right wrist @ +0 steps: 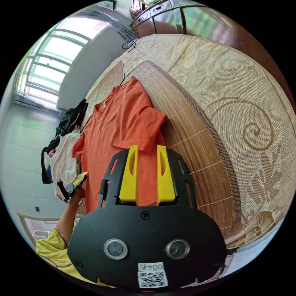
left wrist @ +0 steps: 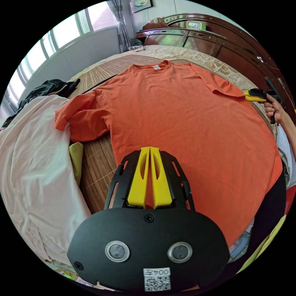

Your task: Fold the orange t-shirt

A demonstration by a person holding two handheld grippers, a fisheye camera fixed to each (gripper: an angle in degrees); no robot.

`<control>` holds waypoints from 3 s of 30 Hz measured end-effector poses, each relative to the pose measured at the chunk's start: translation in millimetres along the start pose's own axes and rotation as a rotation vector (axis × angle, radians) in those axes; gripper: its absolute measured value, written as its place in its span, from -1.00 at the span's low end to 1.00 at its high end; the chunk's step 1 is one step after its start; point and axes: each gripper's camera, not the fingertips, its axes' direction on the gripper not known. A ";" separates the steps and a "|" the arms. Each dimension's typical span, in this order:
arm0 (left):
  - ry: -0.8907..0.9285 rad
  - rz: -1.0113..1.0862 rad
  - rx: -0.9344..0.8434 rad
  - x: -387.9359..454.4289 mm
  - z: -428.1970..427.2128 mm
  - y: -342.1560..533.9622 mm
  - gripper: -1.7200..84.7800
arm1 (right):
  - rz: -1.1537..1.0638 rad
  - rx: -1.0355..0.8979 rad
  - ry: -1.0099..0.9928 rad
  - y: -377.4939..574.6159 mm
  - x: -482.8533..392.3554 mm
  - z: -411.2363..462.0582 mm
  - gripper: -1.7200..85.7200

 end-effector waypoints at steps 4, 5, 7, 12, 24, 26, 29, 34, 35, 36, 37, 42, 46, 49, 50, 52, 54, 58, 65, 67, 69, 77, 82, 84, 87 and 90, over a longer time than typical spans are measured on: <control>-0.004 0.001 0.000 2.6 -2.1 -4.2 -0.95 | -0.037 0.021 0.064 5.3 5.0 -4.4 -0.87; -0.003 0.001 0.000 3.1 -2.7 -5.3 -0.95 | -0.046 0.029 0.078 8.0 5.1 -7.1 -0.87; -0.003 0.001 0.001 3.6 -3.7 -6.9 -0.95 | -0.085 0.013 0.138 21.1 9.5 -7.0 -0.87; 0.034 -0.015 0.000 -1.4 -8.0 -12.2 -0.95 | -0.097 0.045 0.052 40.4 32.6 -25.7 -0.83; 0.293 -0.016 0.149 37.1 -53.7 -186.0 -0.95 | 0.157 0.135 -0.210 19.4 122.7 -58.2 -0.76; 0.303 0.036 0.099 78.9 -35.4 -237.8 -0.95 | 0.191 0.134 -0.229 20.4 129.6 -55.8 -0.76; 0.333 0.057 0.083 125.2 -10.9 -285.4 -0.95 | 0.233 0.144 -0.273 22.9 141.0 -55.1 -0.78; 0.279 0.076 0.005 180.0 31.8 -324.3 -0.95 | 0.242 0.158 -0.352 24.8 144.8 -56.8 -0.78; 0.241 0.072 0.008 188.1 37.7 -327.8 -0.95 | 0.240 0.159 -0.358 25.2 143.6 -56.7 -0.77; 0.226 0.069 0.018 191.1 39.1 -328.7 -0.95 | 0.225 0.148 -0.371 25.2 139.8 -55.7 -0.77; 0.204 0.061 0.047 195.7 40.0 -329.8 -0.95 | 0.202 0.135 -0.370 24.7 134.4 -54.6 -0.77; 0.154 0.057 0.099 208.0 43.4 -333.7 -0.95 | 0.119 0.143 -0.220 29.4 107.7 -58.5 -0.93; 0.128 0.042 -0.015 210.7 63.9 -340.6 -0.95 | 0.063 0.183 -0.069 45.2 83.3 -66.7 -0.97; 0.200 -0.045 -0.002 196.0 53.1 -339.0 -0.95 | 0.027 0.185 -0.034 52.7 63.5 -71.0 -0.97; 0.227 -0.050 0.081 189.8 35.3 -331.6 -0.95 | 0.018 0.193 -0.025 55.3 59.1 -74.7 -0.97; 0.243 -0.007 0.134 181.5 7.3 -317.8 -0.95 | -0.047 0.239 0.050 73.4 35.8 -97.2 -0.96; 0.227 0.050 0.190 168.5 -25.5 -291.6 -0.95 | -0.122 0.248 0.091 93.5 12.7 -111.8 -0.95; 0.218 0.079 0.182 108.4 -90.0 -190.5 -0.95 | -0.296 0.150 0.108 150.9 -54.0 -113.1 -0.89; 0.141 -0.095 0.008 0.7 -169.7 41.2 -0.93 | -0.495 0.012 0.142 235.0 -150.9 -82.3 -0.85; 0.107 -0.153 -0.027 -14.6 -183.5 95.7 -0.92 | -0.538 -0.028 0.182 254.0 -175.3 -67.5 -0.84; 0.103 -0.229 -0.052 -27.5 -193.9 143.0 -0.91 | -0.573 -0.049 0.232 265.9 -191.3 -57.6 -0.84; 0.196 -0.347 -0.179 -33.7 -207.2 232.1 -0.79 | -0.626 -0.109 0.399 288.6 -230.5 -29.6 -0.83; 0.223 -0.311 -0.275 -22.0 -202.1 251.9 -0.75 | -0.588 -0.120 0.404 285.6 -236.4 -38.1 -0.81; 0.219 -0.303 -0.295 -19.2 -202.1 260.0 -0.74 | -0.571 -0.103 0.401 284.6 -235.6 -54.5 -0.78; 0.246 -0.309 -0.328 -18.8 -199.6 273.9 -0.71 | -0.510 -0.010 0.378 281.6 -217.2 -106.1 -0.72; 0.289 -0.333 -0.315 -21.1 -197.4 288.2 -0.71 | -0.399 0.030 0.387 279.2 -172.5 -156.2 -0.65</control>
